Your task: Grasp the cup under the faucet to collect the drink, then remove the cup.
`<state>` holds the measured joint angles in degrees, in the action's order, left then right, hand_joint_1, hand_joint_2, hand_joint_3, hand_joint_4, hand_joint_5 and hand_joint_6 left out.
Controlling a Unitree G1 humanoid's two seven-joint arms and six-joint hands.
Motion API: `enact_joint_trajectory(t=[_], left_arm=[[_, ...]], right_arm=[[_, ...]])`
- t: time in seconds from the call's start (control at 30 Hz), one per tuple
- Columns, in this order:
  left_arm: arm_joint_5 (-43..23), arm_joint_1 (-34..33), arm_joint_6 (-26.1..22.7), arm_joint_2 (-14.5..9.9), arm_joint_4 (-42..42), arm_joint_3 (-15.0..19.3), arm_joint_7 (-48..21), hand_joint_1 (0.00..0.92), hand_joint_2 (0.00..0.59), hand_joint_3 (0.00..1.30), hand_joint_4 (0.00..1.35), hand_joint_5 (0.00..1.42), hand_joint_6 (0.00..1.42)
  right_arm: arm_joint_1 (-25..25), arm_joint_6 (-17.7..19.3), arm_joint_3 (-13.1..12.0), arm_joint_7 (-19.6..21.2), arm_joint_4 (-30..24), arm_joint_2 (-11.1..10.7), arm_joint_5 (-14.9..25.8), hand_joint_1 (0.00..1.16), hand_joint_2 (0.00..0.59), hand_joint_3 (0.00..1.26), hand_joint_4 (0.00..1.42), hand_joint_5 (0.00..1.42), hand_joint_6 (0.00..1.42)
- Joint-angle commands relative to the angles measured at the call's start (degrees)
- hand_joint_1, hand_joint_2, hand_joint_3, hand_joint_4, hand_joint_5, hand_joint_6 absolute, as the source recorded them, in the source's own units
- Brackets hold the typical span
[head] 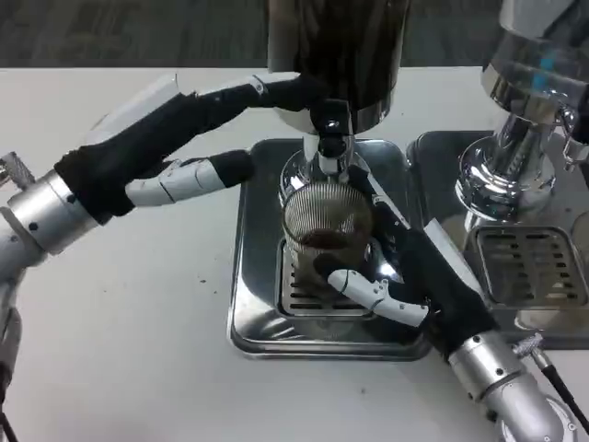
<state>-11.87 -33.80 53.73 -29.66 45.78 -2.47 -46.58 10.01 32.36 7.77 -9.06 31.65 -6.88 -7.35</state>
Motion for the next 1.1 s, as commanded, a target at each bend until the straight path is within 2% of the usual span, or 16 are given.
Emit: enact_joint_trajectory(t=[0.03,0.43,1.1], left_arm=[[-2.3,0.3,-1.9,1.1,-0.6,1.7,-1.7,0.0,0.122,0.21,0.17,0.18,0.14],[-6.2,2.1,-8.0,2.8,-2.6,6.4,-4.0,0.0,0.121,0.22,0.18,0.2,0.15],[-7.1,12.2,-13.3,2.4,-3.3,12.6,-3.1,0.0,0.133,0.29,0.25,0.24,0.19]], right_arm=[[-0.7,-0.2,-0.3,0.5,0.3,0.5,0.3,0.59,0.232,0.0,0.0,0.0,0.05],[-0.4,0.3,-0.3,0.5,0.8,0.8,0.0,0.59,0.232,0.0,0.0,0.0,0.05],[1.2,-0.3,0.6,2.3,2.2,0.5,-2.6,0.62,0.221,0.0,0.0,0.0,0.03]])
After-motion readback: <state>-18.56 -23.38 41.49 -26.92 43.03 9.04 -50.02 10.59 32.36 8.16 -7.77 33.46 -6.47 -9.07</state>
